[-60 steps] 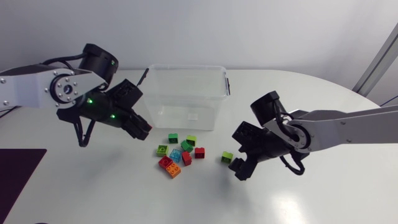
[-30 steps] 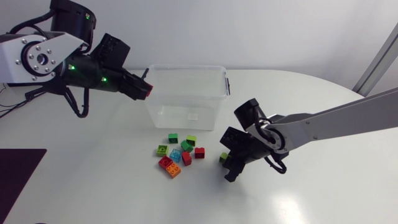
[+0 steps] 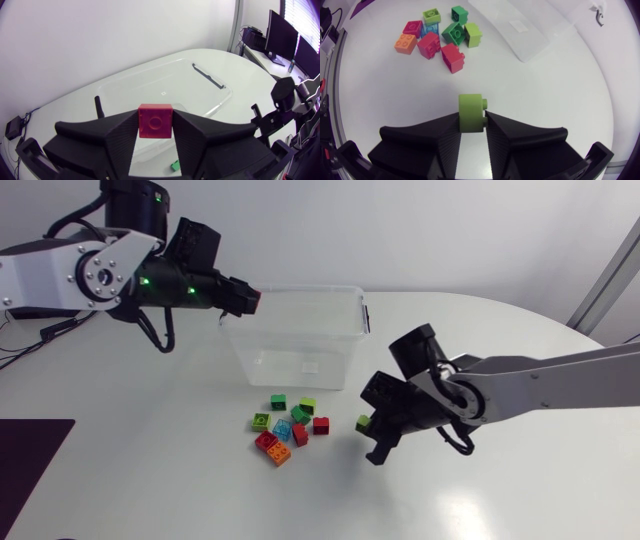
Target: Place the duplo bricks in the container
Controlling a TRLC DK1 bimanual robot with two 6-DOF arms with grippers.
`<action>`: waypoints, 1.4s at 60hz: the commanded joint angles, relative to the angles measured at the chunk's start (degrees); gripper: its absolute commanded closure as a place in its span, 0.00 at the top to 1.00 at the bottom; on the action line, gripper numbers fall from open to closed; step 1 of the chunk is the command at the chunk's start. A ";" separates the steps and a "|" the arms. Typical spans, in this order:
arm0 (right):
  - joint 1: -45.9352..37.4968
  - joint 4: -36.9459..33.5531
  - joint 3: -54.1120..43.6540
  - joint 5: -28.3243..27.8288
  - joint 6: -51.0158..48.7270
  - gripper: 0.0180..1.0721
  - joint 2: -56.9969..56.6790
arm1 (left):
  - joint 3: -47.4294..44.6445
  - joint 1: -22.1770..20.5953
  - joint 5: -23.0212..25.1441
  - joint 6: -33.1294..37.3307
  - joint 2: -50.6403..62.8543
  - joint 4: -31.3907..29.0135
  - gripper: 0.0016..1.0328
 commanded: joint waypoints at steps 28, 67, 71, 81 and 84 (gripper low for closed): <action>2.71 -12.46 11.52 3.24 4.20 0.13 -13.24 | 3.58 -0.91 -4.85 -2.59 6.08 6.21 0.93; -0.54 -11.93 32.26 3.77 6.83 0.13 2.41 | -14.35 -2.58 -1.16 3.47 -17.39 -8.99 0.91; -0.80 -11.93 33.76 3.77 6.83 0.13 3.81 | -16.28 -3.20 -1.16 3.82 -18.00 -8.99 0.91; -1.68 -11.84 37.54 3.68 6.83 0.13 7.85 | -21.03 -4.69 -1.16 4.35 -18.53 -8.29 0.91; -1.77 -11.75 38.77 3.68 6.92 0.13 9.26 | -22.26 -5.22 -1.07 4.35 -18.44 -7.85 0.91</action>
